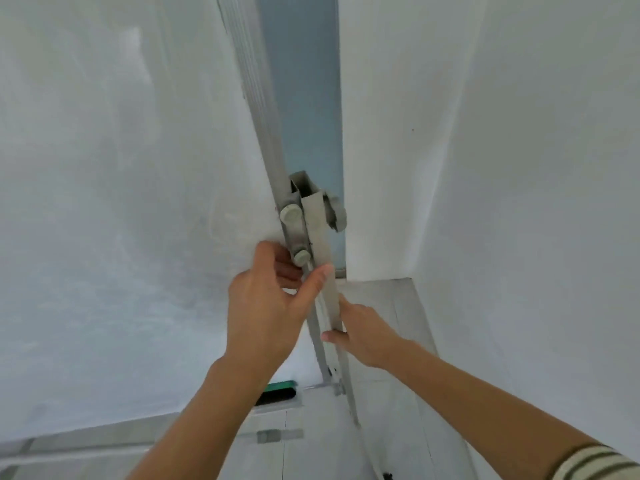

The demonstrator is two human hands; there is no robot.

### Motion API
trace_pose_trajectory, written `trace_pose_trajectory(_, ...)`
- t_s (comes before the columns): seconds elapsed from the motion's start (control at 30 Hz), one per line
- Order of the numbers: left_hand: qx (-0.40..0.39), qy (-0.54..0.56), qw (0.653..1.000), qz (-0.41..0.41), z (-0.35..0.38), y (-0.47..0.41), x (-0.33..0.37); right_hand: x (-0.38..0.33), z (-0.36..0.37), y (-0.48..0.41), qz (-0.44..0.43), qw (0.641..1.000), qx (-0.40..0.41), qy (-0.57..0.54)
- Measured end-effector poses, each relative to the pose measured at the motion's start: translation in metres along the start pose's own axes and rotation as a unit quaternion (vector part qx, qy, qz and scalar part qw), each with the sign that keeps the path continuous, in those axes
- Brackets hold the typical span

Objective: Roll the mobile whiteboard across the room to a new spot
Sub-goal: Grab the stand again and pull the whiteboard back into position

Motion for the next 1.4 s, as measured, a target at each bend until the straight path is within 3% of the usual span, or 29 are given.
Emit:
trace_pose_trajectory(0.1,0.036,-0.022,0.999,-0.019,-0.017,0.009,-0.006,-0.016,0.021,0.009,-0.017,0.999,0.025,-0.014)
trace_pose_trajectory(0.37,0.038,-0.058,0.997,-0.019,-0.068,0.035,-0.032,-0.06,0.069,0.024,-0.035,0.998,0.048,-0.039)
trace_pose_trajectory(0.97,0.026,-0.057,0.998,0.003,-0.2,0.098,-0.121,-0.183,0.188,0.06,0.031,0.994,0.074,-0.07)
trace_pose_trajectory(1.4,0.001,-0.03,0.999,0.01,-0.208,0.113,-0.135,-0.183,0.199,0.061,0.043,0.997,0.052,-0.043)
Point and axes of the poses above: each hand's wrist, its own y-axis away from the middle knuckle, its own z-axis out of the palm, x = y × z, the point moved 6 cm from there along -y, towards the middle knuckle, and after that the axes turned 4 degrees about -y, right-handed, at the moved point
